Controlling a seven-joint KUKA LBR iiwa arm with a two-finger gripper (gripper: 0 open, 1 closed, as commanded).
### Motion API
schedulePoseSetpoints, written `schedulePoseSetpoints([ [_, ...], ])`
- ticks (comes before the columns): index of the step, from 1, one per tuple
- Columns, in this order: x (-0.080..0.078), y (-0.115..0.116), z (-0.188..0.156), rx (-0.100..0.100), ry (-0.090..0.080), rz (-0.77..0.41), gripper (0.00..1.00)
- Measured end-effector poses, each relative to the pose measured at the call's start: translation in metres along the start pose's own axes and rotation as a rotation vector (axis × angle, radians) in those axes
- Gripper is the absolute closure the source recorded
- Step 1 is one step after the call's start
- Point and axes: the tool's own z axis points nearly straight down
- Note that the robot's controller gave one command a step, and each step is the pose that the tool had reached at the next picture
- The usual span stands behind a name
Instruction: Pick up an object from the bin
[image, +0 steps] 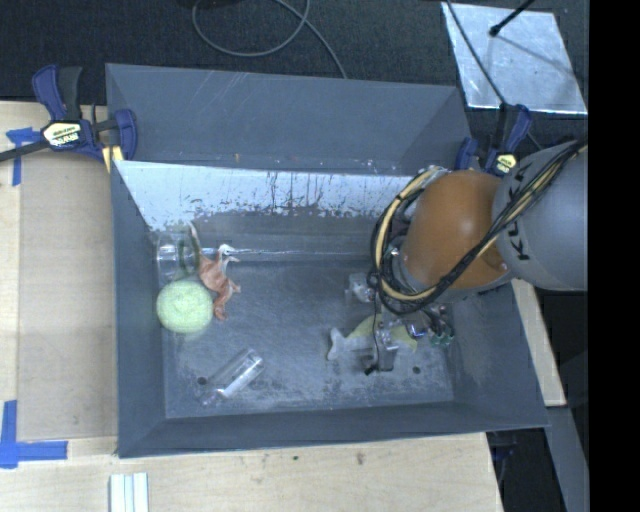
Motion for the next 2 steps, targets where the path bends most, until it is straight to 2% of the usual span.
schedulePoseSetpoints([
  [1, 0.0054, -0.0056, -0.0012, 0.000, 0.002, 0.034, 0.00],
  [2, -0.0012, -0.0011, -0.0008, 0.001, -0.006, 0.002, 1.00],
])
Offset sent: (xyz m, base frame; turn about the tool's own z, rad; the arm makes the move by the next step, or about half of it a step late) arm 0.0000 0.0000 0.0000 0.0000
